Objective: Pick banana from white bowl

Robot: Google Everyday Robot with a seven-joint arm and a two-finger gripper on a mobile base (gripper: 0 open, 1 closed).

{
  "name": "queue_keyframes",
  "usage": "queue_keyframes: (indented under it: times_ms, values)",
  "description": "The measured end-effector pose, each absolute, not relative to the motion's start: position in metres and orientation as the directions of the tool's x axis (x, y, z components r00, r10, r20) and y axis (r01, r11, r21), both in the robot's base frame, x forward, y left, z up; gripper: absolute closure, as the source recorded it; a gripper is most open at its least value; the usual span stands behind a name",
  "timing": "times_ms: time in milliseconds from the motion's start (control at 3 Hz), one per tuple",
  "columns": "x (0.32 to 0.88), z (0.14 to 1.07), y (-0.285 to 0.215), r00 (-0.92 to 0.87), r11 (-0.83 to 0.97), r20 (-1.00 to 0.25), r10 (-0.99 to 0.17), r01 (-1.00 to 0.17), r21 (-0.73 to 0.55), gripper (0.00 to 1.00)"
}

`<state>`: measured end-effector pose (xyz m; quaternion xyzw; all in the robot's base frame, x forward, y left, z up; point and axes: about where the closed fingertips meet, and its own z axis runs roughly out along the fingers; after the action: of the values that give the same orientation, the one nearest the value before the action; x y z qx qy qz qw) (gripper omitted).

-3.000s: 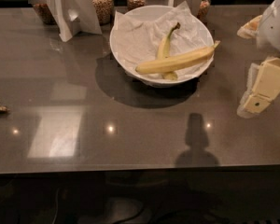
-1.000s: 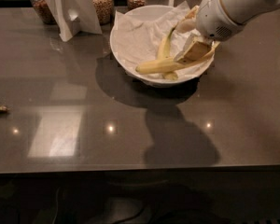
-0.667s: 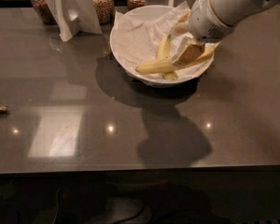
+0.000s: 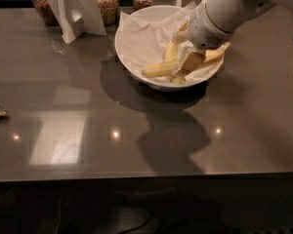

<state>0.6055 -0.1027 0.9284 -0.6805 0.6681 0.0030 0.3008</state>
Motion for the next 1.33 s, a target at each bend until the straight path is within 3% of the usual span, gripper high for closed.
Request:
queue_keyframes:
  times_ms: [1333]
  values:
    - [0.636,0.882,-0.113,0.024,0.103,-0.366,-0.93,-0.941,-0.324,0.41]
